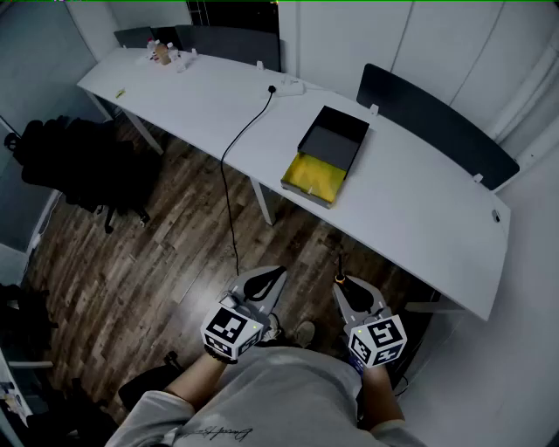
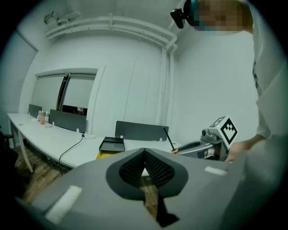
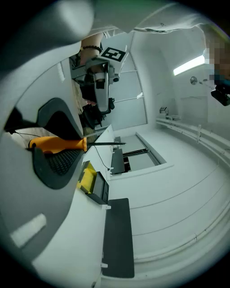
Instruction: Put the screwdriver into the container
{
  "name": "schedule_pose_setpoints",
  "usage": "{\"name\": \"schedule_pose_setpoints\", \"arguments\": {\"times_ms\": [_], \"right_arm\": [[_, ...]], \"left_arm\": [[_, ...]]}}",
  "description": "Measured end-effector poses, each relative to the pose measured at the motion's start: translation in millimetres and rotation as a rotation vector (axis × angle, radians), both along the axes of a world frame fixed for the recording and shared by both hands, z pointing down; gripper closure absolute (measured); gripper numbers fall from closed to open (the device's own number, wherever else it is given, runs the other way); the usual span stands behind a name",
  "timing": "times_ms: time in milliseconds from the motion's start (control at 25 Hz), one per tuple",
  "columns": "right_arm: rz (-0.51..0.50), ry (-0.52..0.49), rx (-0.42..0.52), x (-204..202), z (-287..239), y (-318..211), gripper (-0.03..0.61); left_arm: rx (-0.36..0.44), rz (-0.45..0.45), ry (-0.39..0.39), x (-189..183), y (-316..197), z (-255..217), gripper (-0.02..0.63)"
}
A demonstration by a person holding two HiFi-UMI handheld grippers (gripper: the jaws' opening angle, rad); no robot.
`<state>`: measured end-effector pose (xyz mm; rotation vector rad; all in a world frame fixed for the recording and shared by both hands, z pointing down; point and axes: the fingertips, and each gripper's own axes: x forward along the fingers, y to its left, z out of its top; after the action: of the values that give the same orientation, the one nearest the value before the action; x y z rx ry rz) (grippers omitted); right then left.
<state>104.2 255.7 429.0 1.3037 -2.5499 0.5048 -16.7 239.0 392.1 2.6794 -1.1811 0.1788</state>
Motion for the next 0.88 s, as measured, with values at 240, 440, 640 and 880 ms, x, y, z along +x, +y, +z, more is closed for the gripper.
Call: {"name": "schedule_pose_setpoints", "arguments": {"times_ms": [240, 440, 640, 880], "right_arm": [[-0.006, 0.004, -0.006, -15, 0, 8, 0.494], [-0.003, 0.011, -0.01, -29, 2, 11, 0.494], [-0.004, -0.029, -0.006, -44, -7, 9, 0.492], [0.02, -0.022, -0.004, -62, -7, 2, 0.492]], "left_arm": [[0.007, 0.004, 0.009, -14, 5, -3, 0.615], [0.003, 0.005, 0.019, -27, 8, -1, 0.615], [0.007, 0.008, 0.033, -40, 7, -1, 0.615], [0.022, 0.02, 0.051, -56, 0, -6, 0.615]]}}
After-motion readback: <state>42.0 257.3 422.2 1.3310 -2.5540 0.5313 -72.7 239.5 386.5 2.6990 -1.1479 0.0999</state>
